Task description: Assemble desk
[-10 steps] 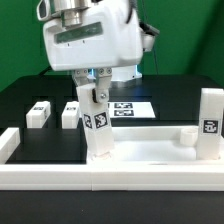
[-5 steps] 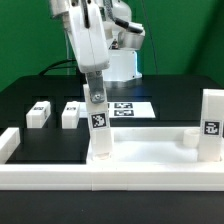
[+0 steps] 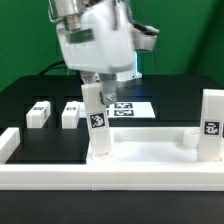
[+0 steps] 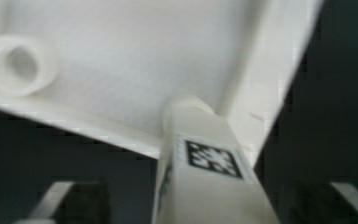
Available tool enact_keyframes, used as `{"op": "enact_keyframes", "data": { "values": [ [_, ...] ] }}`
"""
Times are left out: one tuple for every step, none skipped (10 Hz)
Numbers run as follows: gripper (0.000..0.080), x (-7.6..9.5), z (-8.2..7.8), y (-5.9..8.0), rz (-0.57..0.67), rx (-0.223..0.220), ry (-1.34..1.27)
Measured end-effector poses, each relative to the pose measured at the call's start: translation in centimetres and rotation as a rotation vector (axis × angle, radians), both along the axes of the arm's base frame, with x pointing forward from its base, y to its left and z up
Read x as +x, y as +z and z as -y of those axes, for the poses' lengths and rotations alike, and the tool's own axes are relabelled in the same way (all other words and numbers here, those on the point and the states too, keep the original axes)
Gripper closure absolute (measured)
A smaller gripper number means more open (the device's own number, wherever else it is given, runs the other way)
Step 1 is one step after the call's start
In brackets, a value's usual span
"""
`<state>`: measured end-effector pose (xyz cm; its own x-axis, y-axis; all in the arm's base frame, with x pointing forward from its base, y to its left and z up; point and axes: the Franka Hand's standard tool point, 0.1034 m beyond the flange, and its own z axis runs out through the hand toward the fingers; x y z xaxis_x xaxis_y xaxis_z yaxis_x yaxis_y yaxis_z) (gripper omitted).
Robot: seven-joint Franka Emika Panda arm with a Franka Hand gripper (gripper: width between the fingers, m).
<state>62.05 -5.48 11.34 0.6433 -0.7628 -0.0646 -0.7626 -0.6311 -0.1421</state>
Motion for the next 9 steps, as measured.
{"op": "enact_keyframes", "data": {
  "values": [
    [0.0180,-0.36,0.08,-0.20,0.011,-0.007,0.119],
    [0.0157,-0.30,0.03,-0.21,0.017,-0.010,0.155],
    [0.0157,-0.31,0.05,-0.24,0.025,-0.015,0.217],
    [0.0151,-0.32,0.08,-0.25,0.038,-0.021,0.308],
    [0.0151,-0.32,0.15,-0.23,0.048,-0.028,0.403],
    [0.0150,0.06,0.40,0.12,0.053,-0.046,0.600],
    [0.0150,0.58,0.26,0.36,0.067,-0.047,0.619],
    [0.0163,0.43,0.24,0.22,0.061,-0.045,0.595],
    [0.0163,0.43,0.25,0.21,0.060,-0.044,0.588]
  ]
}}
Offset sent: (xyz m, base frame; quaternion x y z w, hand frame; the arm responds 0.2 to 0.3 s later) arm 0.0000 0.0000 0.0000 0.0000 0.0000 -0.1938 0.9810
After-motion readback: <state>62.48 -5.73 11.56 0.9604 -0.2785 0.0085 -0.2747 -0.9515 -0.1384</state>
